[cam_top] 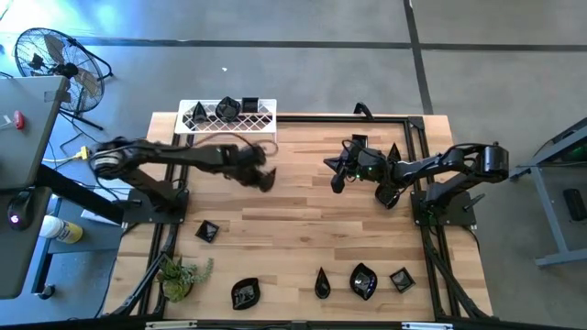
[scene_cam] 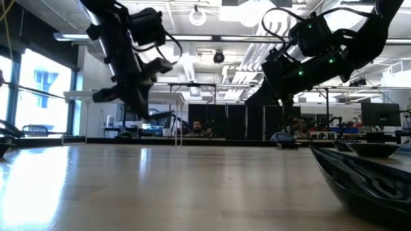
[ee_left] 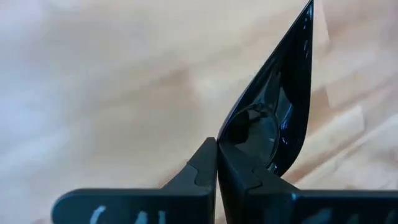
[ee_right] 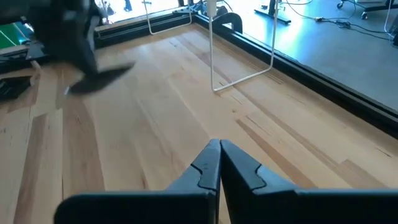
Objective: Pick & Place Mini shaped plates
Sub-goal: Stack the middle drop-shaped plate on top of the drop-shaped plates on the shelf
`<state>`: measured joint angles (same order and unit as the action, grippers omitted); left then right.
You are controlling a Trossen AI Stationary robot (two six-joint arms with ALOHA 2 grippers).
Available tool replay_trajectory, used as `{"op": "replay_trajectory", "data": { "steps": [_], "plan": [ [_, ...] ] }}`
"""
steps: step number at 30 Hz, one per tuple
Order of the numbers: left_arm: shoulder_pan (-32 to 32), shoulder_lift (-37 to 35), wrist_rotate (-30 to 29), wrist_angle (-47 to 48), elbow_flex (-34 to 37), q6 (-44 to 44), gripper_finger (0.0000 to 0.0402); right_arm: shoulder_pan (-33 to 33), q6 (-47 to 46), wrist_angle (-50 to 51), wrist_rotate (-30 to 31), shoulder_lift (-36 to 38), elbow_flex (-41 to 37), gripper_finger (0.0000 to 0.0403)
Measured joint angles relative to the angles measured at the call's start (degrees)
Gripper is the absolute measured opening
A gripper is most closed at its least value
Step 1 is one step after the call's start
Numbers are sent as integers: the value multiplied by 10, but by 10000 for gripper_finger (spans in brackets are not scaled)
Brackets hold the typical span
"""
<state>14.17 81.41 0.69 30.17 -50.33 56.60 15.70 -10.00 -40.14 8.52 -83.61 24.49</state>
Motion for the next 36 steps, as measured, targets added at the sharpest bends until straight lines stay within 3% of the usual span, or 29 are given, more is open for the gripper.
{"op": "replay_trajectory", "data": {
  "steps": [10,14,19,26,36],
  "plan": [
    [143,-177,19,63,-2,-36,0,0,11,-3,0,0,0,2],
    [202,-206,15,154,-45,-70,0,0,11,-5,-1,0,0,6],
    [272,-194,7,272,-155,-147,0,0,10,-9,-5,0,0,4],
    [398,-123,-12,450,-308,-234,0,0,9,-13,-25,0,0,5],
    [525,-41,60,464,-334,-247,0,0,4,-30,-36,0,0,3]
  ]
}}
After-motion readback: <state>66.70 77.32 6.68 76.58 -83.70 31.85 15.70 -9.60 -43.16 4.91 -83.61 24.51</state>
